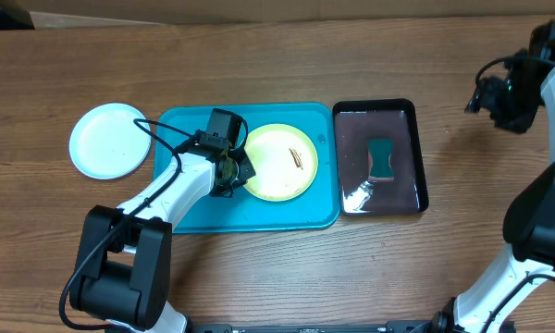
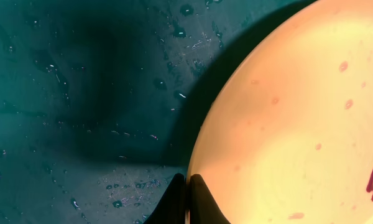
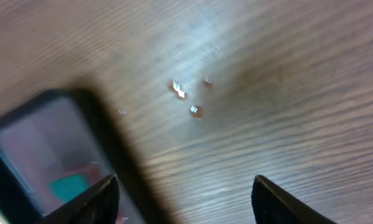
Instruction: Clean dirty plates on tray and stack at the side
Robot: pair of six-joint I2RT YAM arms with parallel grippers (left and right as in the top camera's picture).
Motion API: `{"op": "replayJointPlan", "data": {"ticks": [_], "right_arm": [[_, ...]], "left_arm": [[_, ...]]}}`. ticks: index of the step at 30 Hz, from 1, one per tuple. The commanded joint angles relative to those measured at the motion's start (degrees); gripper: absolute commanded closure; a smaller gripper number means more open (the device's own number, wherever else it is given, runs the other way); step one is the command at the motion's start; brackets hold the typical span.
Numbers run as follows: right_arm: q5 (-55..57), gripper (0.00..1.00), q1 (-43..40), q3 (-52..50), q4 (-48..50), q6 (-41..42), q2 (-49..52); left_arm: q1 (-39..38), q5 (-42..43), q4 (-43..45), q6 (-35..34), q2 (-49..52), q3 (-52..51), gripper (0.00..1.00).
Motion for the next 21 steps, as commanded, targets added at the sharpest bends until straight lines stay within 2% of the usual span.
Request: {"op": "replayJointPlan", "data": {"ticks": [1, 6, 10, 15, 21], "right_arm": [[-2.3, 0.32, 5.3, 4.5, -2.3, -1.4, -7.2], [1.0, 0.34, 14.0, 4.1, -7.7, -0.9, -8.5], [4.9, 0.34, 20.5, -0.7, -8.6, 1.8, -8.4], [7.6, 0.34, 25.9, -9.9, -3.3, 1.8, -8.4], [8.5, 0.37, 27.9, -21.9, 9.3, 1.7, -8.4]], "left_arm": [[-0.4, 0.5, 0.3, 0.9, 1.4, 0.8, 0.96], [-0.4, 0.5, 0.5, 0.9, 1.4, 0.8, 0.96], [-0.4, 0.2, 0.2, 0.9, 1.4, 0.8, 0.96], [-0.4, 0.0, 0.0, 1.0, 1.4, 0.8, 0.96], [-0.4, 0.0, 0.1, 0.9, 1.4, 0.8, 0.96]]}}
